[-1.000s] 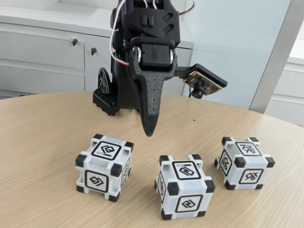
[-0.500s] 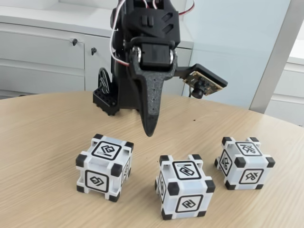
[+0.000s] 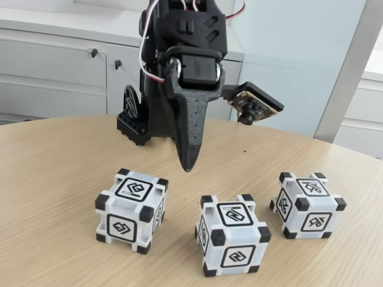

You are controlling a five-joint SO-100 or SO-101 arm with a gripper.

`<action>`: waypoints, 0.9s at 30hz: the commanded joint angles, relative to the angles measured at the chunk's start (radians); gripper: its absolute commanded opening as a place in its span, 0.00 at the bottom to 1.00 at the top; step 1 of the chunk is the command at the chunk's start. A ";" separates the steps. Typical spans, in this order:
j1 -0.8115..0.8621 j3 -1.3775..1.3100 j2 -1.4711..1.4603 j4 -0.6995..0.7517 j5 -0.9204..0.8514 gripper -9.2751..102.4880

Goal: Stack cubes from left to right.

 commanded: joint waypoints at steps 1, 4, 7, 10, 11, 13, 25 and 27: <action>-0.005 -0.051 0.049 -0.003 0.043 0.08; -0.006 -0.164 0.031 -0.003 0.066 0.08; -0.009 -0.319 0.028 -0.003 0.143 0.10; -0.025 -0.472 0.021 -0.003 0.199 0.15; -0.044 -0.520 0.008 -0.003 0.209 0.17; -0.106 -0.603 -0.060 -0.003 0.222 0.20; -0.448 -1.193 -1.014 0.021 0.124 0.33; -0.456 -1.256 -1.124 0.057 0.061 0.34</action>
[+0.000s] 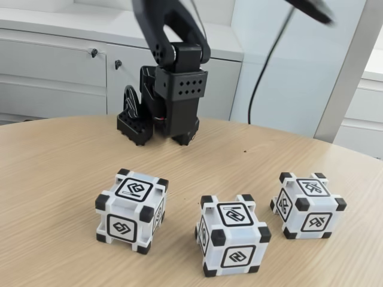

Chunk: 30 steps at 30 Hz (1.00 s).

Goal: Stack cubes from left to right.

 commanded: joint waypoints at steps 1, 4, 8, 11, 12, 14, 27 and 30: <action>-0.021 -0.152 -0.195 0.052 -0.107 0.34; -0.052 -0.219 -0.291 0.138 -0.224 0.34; -0.130 -0.244 -0.373 0.252 -0.439 0.35; -0.178 -0.232 -0.410 0.308 -0.557 0.35; -0.186 -0.229 -0.419 0.316 -0.572 0.35; -0.190 -0.229 -0.434 0.313 -0.606 0.35; -0.170 -0.225 -0.681 0.319 -0.851 0.38; -0.169 -0.225 -0.735 0.319 -0.874 0.37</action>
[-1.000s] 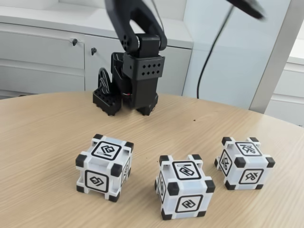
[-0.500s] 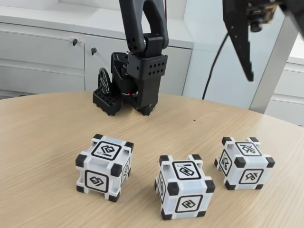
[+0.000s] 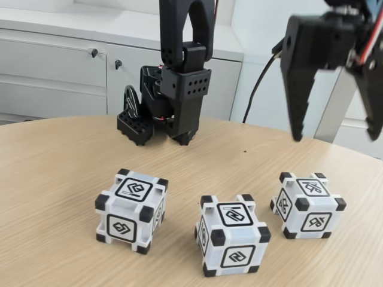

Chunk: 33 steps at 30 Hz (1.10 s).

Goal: Stack cubes from left to right.

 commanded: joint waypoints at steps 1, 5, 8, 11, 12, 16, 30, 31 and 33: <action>0.017 -0.031 -0.037 0.006 -0.026 0.37; 0.060 -0.031 -0.089 0.006 -0.058 0.37; 0.095 -0.031 -0.121 0.005 -0.074 0.37; 0.121 -0.031 -0.141 -0.008 -0.091 0.37; 0.124 -0.031 -0.147 -0.008 -0.101 0.37; 0.126 -0.031 -0.183 -0.009 -0.118 0.37; 0.106 -0.049 -0.298 -0.011 -0.106 0.38; 0.106 -0.049 -0.299 -0.011 -0.112 0.38; 0.106 -0.049 -0.305 -0.011 -0.115 0.38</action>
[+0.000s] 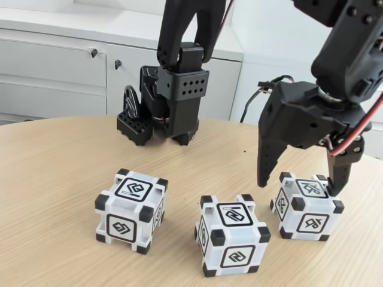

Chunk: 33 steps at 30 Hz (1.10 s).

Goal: Stack cubes from left to right.

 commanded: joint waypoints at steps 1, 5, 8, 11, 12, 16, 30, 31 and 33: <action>-0.011 -0.037 -0.009 -0.003 -0.012 0.38; -0.011 -0.038 -0.034 -0.003 -0.012 0.38; -0.011 -0.040 -0.026 -0.003 -0.005 0.38; -0.012 -0.040 -0.020 -0.003 0.002 0.38; -0.012 -0.040 -0.029 -0.003 -0.002 0.38; -0.012 -0.040 -0.038 -0.005 -0.017 0.38; -0.011 -0.021 -0.038 -0.176 -0.003 0.38; -0.011 -0.021 -0.038 -0.176 -0.006 0.38; -0.011 -0.021 -0.038 -0.176 -0.008 0.38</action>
